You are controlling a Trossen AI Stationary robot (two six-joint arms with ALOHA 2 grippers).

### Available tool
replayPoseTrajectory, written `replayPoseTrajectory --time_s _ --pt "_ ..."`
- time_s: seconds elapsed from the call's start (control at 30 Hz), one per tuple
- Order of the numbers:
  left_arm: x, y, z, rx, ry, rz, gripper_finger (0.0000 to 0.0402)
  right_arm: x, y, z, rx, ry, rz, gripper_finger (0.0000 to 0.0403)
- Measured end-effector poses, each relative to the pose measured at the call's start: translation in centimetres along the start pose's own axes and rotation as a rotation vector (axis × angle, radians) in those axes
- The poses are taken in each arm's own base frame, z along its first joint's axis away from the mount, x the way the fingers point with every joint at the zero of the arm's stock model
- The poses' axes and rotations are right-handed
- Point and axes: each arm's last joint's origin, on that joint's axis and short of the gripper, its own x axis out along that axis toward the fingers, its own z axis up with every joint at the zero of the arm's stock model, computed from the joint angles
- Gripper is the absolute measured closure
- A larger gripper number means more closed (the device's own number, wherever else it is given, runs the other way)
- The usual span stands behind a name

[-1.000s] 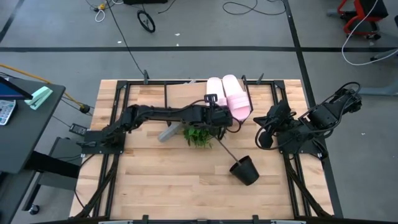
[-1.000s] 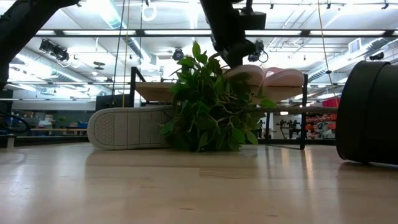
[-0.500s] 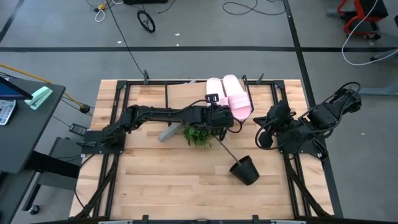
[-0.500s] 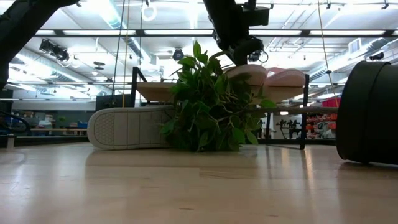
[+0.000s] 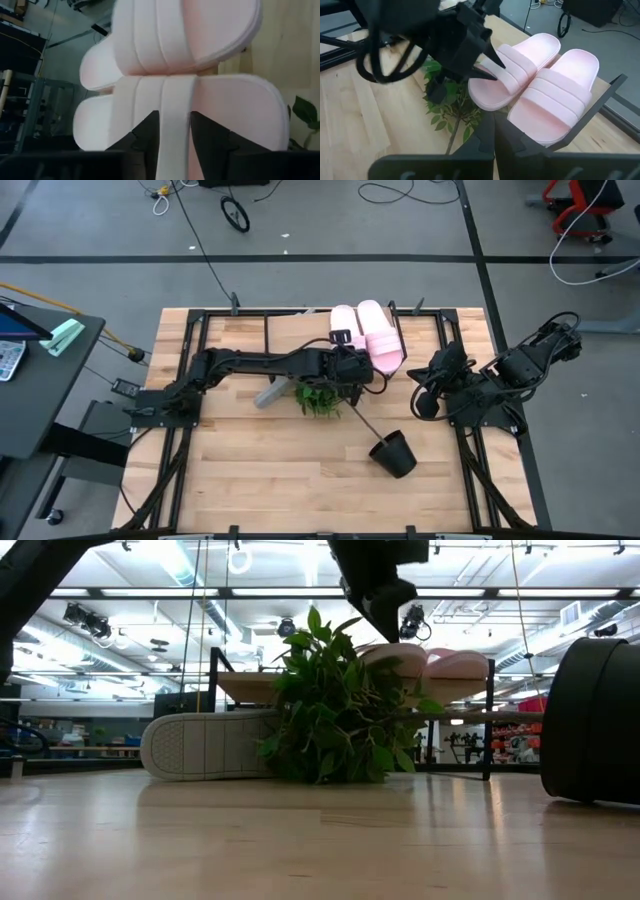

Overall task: Pick and place slides into the shelf
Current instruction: Put the pink slides on the shelf, then put the bottom gray slides on the shelf

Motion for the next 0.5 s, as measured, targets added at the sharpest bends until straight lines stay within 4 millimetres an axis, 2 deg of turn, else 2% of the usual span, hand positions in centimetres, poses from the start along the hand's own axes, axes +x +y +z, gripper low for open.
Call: replayPoseTrajectory --time_s 0.13,0.5 --pt "-0.75 0.7 0.13 -0.012 -0.015 0.006 0.0281 0.0 0.03 0.02 0.003 0.0 0.003 0.0402" --pt "-0.64 0.96 0.13 -0.019 -0.02 -0.017 0.0296 0.0 0.06 0.03 0.005 -0.001 0.005 0.0402"
